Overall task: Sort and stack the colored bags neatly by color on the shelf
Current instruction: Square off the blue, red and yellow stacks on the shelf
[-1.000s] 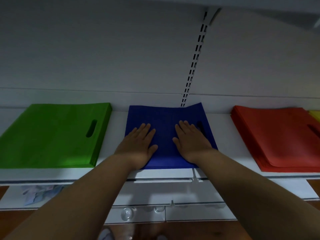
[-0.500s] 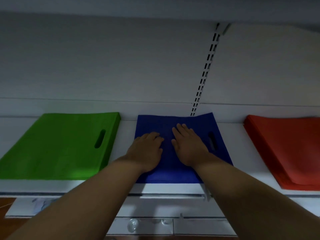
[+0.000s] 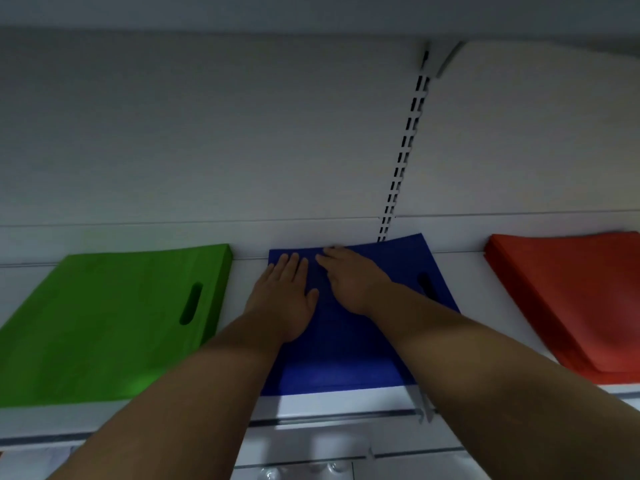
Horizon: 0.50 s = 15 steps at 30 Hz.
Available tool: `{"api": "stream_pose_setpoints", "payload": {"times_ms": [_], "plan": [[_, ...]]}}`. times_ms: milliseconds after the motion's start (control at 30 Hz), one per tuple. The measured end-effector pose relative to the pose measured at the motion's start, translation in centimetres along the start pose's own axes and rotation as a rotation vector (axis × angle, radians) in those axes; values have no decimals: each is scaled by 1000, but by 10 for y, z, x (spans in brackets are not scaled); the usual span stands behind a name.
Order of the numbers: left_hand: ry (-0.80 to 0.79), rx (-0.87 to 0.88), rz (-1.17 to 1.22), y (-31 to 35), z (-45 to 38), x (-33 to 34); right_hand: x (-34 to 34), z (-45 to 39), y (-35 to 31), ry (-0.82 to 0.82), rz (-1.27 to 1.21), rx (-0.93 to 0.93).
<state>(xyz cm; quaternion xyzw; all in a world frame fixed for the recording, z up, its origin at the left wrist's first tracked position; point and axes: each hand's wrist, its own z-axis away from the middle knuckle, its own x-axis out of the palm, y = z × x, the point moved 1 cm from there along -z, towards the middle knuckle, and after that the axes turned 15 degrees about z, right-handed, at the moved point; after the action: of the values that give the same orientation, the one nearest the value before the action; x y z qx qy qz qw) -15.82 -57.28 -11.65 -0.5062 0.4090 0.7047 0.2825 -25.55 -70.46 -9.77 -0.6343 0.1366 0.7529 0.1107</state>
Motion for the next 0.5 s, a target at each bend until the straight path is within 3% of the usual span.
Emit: {"api": "stream_pose_setpoints", "payload": {"times_ms": [267, 500], "plan": [[23, 7, -32, 1, -5, -2, 9, -4, 8, -4, 66, 11], [19, 2, -30, -3, -5, 0, 11, 13, 33, -106, 153, 101]]}}
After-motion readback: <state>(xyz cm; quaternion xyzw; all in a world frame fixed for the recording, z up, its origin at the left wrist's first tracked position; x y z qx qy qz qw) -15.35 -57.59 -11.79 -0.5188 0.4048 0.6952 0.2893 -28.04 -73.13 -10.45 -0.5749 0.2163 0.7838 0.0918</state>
